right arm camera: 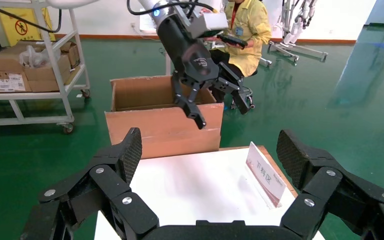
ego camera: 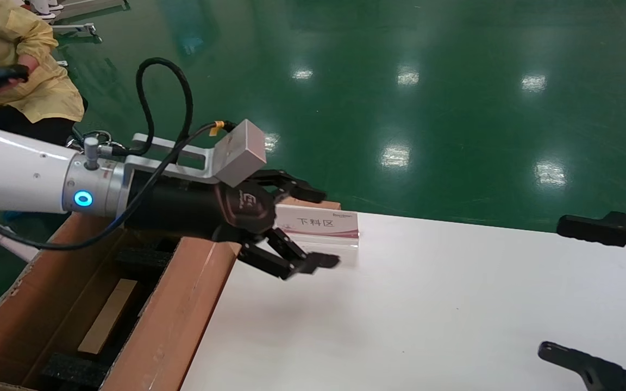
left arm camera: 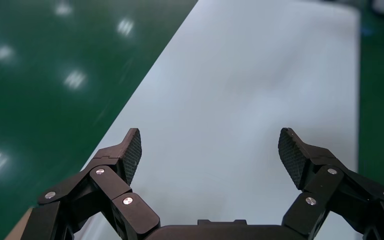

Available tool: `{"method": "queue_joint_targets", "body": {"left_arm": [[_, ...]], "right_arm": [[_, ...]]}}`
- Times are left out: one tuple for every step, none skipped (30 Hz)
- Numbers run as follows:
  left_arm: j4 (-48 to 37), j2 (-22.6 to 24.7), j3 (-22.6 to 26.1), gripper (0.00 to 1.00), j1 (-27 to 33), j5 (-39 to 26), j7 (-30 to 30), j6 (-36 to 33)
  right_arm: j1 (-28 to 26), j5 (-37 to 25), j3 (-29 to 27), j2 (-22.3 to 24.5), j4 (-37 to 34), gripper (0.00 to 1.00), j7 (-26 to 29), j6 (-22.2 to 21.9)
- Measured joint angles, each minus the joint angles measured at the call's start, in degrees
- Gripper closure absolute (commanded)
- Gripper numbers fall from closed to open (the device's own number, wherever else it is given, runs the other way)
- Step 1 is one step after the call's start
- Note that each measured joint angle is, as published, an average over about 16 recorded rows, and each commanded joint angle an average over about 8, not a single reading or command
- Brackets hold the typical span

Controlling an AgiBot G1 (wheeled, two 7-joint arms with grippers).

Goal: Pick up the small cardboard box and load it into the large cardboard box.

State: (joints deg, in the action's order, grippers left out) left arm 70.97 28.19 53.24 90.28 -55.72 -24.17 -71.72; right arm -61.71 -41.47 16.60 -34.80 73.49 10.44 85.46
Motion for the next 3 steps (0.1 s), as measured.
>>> {"method": "queue_joint_targets", "body": {"left_arm": [[0.06, 0.15, -0.82, 0.00, -0.64, 0.31, 0.30, -0.31], [0.12, 0.30, -1.66, 0.00, -1.28, 0.62, 0.60, -0.62], [0.18, 0.46, -2.51, 0.00, -1.94, 0.93, 0.91, -0.94]], "right_arm": [[0.00, -0.01, -0.01, 0.00, 0.00, 0.00, 0.01, 0.00], [0.01, -0.02, -0.02, -0.01, 0.00, 0.00, 0.01, 0.01], [0.01, -0.02, -0.04, -0.01, 0.01, 0.00, 0.02, 0.01]]}}
